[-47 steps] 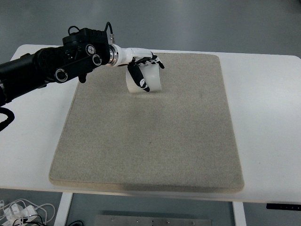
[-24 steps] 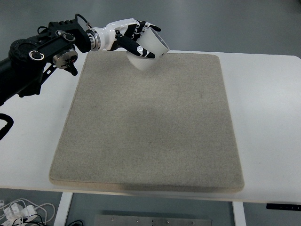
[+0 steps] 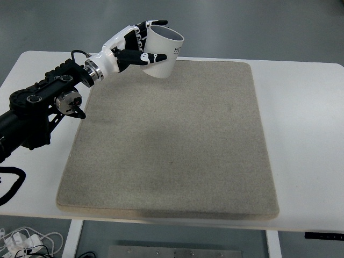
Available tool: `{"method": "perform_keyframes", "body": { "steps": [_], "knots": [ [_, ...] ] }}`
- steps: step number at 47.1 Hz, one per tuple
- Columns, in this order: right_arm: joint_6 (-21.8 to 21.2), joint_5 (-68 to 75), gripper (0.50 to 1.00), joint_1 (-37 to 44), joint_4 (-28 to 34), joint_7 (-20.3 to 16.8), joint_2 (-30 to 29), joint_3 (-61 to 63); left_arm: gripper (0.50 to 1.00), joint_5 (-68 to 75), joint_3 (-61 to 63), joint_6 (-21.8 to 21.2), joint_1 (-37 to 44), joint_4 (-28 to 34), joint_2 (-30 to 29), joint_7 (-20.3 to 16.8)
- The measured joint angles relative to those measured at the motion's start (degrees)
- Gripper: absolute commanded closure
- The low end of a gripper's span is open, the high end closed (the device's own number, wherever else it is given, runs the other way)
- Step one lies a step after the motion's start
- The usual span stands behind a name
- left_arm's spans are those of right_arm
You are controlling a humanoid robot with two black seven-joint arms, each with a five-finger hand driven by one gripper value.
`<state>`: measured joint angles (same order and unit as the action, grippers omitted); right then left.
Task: Flip white cup upright
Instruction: 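Lift the cup with the left hand and rotate it opening-up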
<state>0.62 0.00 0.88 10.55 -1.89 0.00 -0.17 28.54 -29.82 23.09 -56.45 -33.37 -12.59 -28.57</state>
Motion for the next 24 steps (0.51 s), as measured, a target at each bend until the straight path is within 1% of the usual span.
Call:
{"method": "perform_keyframes", "body": {
  "steps": [4,6,17,24],
  "knots": [
    [0.0,0.0,0.548,0.0,0.0,0.0,0.0,0.0,1.000,0.1,0.1,-0.1,1.5,1.3,0.8,-4.7],
    [0.0,0.0,0.548,0.0,0.0,0.0,0.0,0.0,1.000,0.1,0.1,-0.1,1.9,2.2,1.2,-6.0],
    [0.0,0.0,0.548,0.0,0.0,0.0,0.0,0.0,1.000,0.2,0.7,-0.1,2.2,7.4,3.7,-6.4],
    [0.0,0.0,0.548,0.0,0.0,0.0,0.0,0.0,1.000,0.3,0.8,-0.6,2.4,8.6,4.6,-6.4]
  ]
}}
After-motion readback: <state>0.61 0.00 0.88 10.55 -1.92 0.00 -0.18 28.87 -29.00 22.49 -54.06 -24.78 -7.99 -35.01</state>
